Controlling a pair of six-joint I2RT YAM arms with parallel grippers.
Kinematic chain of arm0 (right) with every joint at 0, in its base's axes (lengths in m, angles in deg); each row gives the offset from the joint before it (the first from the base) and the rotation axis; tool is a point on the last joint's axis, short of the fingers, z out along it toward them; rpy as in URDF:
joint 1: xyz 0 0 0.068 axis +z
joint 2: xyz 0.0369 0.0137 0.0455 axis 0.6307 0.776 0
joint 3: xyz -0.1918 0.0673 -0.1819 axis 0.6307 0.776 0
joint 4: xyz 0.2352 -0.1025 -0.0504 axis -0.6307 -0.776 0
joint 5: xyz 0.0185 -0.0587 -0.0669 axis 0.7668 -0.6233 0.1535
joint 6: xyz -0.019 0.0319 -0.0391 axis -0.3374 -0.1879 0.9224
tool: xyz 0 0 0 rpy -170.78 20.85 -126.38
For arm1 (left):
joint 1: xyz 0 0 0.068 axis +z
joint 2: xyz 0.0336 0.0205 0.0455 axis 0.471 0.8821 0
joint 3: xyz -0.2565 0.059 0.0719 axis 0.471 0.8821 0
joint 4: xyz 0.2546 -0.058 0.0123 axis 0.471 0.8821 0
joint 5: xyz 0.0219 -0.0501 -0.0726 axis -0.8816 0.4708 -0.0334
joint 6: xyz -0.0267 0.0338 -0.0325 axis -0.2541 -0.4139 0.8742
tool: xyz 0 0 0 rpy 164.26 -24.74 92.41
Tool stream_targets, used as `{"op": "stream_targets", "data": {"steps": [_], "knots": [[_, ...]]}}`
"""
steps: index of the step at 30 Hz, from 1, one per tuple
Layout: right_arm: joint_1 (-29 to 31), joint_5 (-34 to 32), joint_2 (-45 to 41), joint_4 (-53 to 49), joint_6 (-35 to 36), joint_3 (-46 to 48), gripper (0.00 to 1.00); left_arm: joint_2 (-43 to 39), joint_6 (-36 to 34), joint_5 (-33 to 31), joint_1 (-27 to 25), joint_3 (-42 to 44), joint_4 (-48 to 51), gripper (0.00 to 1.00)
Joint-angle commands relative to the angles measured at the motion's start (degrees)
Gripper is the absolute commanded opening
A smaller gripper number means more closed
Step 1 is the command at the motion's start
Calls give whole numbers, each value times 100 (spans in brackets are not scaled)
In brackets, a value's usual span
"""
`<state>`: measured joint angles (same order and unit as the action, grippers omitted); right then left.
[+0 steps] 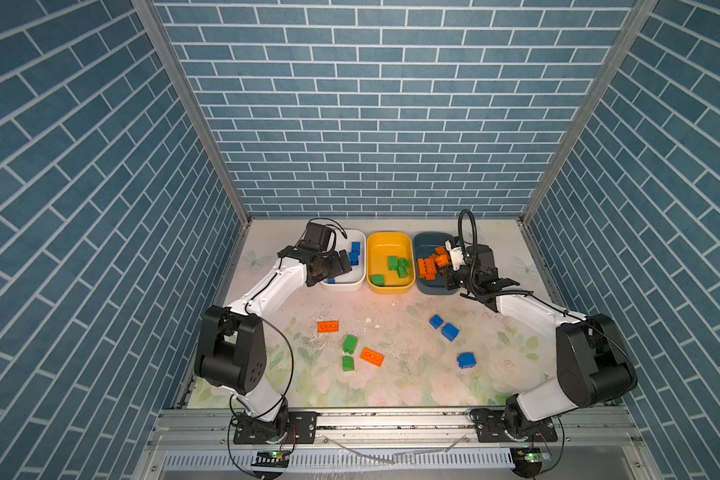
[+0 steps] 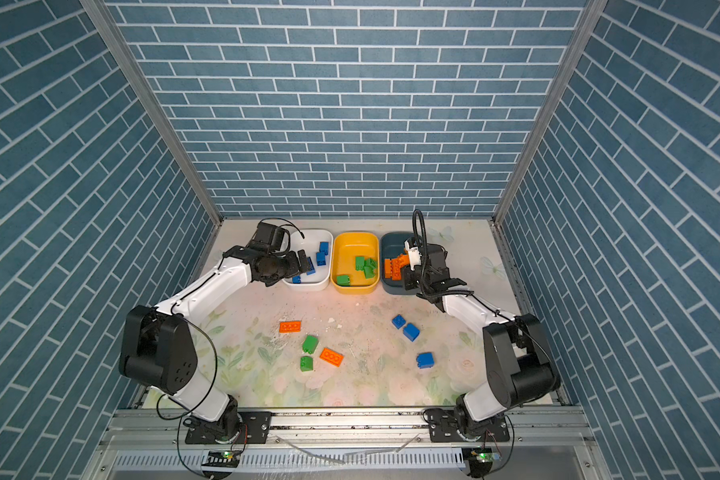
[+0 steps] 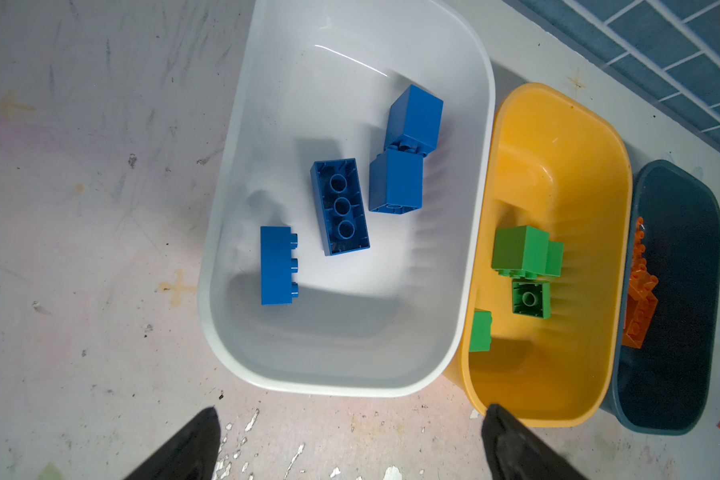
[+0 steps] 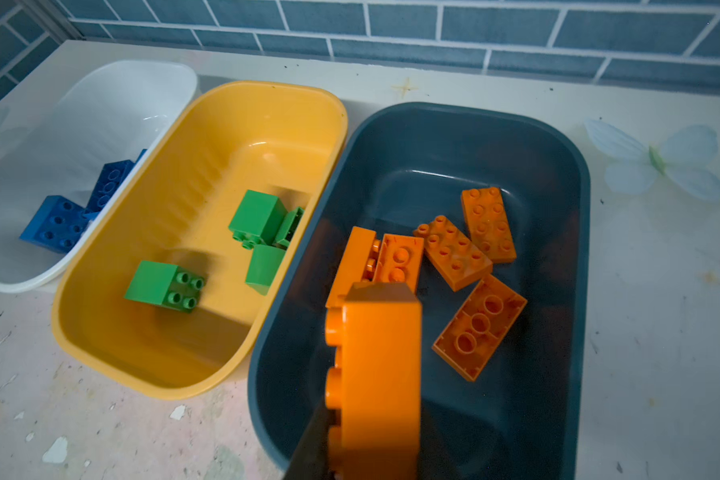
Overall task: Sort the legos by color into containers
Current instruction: 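Carry the orange brick over the teal tub with the right gripper, then release the orange brick into the teal tub while the left moves toward the blue bricks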
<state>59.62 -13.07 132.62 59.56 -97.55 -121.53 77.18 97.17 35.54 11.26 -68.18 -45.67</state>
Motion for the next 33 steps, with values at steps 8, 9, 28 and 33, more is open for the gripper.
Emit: {"op": "stream_targets", "data": {"steps": [8, 9, 28, 33], "knots": [[-38, -460, 929, -728, -363, -1452, 26, -352, -190, 39, -12, 316, 63, 99], [-39, -534, 990, -794, -412, -1544, 33, -360, -198, 40, -20, 336, 60, 99], [-56, -1189, -368, -1396, -834, -801, 99, -115, -686, -414, -629, -133, 346, 99], [-158, -968, -833, -1040, -886, -94, 99, 85, -1195, -170, -1145, -401, 222, 99]]}}
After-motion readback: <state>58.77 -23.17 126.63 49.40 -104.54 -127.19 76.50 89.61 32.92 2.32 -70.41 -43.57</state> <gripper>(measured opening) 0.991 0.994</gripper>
